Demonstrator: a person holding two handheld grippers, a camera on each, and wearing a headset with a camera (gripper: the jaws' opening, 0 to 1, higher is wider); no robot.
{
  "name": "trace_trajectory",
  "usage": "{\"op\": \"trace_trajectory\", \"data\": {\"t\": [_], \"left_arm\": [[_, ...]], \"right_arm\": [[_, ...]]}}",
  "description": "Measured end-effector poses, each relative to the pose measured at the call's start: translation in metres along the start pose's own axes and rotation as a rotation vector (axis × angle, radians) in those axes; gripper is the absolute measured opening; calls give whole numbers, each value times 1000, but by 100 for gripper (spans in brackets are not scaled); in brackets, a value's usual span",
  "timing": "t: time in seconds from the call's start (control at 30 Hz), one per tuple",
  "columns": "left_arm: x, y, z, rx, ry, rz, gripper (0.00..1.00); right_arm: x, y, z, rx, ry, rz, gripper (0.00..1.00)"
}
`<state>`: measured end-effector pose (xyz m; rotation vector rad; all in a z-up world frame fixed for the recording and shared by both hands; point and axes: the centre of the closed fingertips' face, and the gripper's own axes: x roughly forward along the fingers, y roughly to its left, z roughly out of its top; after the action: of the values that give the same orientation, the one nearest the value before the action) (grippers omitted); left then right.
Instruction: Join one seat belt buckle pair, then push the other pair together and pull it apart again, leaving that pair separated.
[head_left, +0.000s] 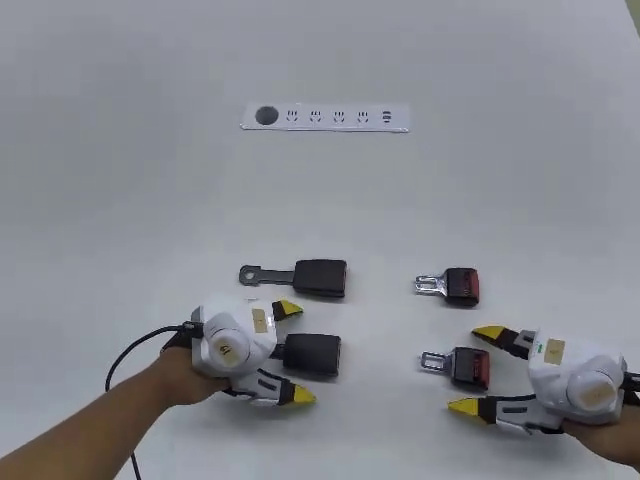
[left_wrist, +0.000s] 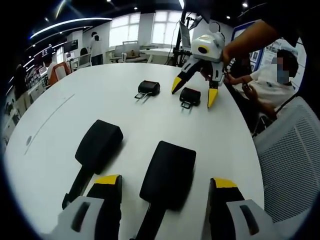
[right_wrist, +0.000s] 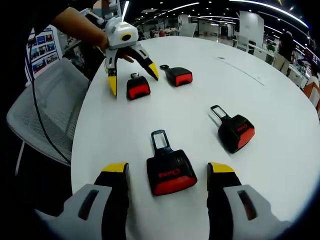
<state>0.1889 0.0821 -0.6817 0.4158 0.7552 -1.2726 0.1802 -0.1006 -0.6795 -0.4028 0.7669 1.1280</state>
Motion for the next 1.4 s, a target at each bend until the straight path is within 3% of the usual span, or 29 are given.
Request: {"op": "trace_trajectory", "data": {"t": [0.13,0.27,0.33,0.43,0.67,0.87,1.17,1.4], "left_arm": [[0,-7,-1,53,2,-12,63],[1,0,-7,84,14,17,50],[1,-1,0,113,-9,16,44],[1,3,-6,107,8,19,38],[2,5,-3,126,-5,23,35],[4,7,-6,139,9,15,34],[2,6,-6,164,50,-12,34],[2,7,-8,186,77,-35,34]], "right_arm": [[1,-5,-5,-30,5,-4,54],[-1,-8,-9,-33,16,-12,47],[-1,-9,-11,-46,26,-14,44],[-2,-9,-14,-72,39,-14,37],[-1,-9,-15,-97,59,-6,35],[0,-10,-17,-105,79,13,34],[-1,-10,-18,-161,148,57,33],[-2,-11,-19,-171,165,69,32]]}}
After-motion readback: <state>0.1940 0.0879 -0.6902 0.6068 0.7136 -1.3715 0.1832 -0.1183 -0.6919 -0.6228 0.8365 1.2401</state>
